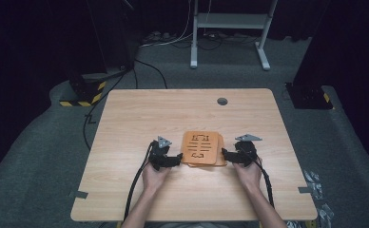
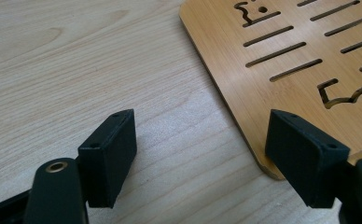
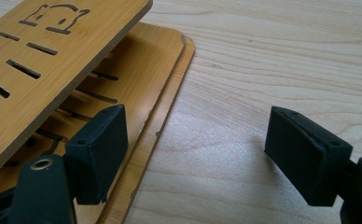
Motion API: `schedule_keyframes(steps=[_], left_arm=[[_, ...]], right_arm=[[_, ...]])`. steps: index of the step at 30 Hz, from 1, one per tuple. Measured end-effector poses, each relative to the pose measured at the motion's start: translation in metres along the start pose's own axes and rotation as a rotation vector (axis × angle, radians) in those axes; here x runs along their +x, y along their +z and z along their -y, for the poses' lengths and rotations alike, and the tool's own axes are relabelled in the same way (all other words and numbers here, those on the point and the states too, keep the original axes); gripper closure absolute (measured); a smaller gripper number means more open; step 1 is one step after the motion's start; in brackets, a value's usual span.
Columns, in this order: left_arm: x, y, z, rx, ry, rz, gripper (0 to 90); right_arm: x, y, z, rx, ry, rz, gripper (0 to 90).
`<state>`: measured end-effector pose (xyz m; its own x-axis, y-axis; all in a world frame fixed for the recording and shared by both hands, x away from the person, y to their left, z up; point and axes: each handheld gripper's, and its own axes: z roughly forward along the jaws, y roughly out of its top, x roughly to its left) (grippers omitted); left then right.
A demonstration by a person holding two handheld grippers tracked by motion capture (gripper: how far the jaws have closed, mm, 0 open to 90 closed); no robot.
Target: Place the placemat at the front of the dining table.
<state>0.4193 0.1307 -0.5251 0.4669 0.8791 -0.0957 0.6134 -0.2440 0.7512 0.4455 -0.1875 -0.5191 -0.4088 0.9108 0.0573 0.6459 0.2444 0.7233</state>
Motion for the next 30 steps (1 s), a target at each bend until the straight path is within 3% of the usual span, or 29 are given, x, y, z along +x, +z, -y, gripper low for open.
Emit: schedule_keyframes(steps=[14,22,30], left_arm=[[-0.0005,0.0006,0.0007,-0.015,0.016,0.008,28.0],[-0.0008,0.0007,0.0007,-0.016,0.013,0.013,29.3],[-0.0009,0.0007,0.0007,-0.017,0.013,0.013,29.7]], right_arm=[[0.0009,-0.0014,-0.0003,-0.002,-0.028,0.027,19.9],[0.0002,-0.0028,-0.0006,0.013,-0.016,0.040,19.3],[-0.0024,-0.0093,-0.0028,-0.026,-0.018,-0.002,19.5]])
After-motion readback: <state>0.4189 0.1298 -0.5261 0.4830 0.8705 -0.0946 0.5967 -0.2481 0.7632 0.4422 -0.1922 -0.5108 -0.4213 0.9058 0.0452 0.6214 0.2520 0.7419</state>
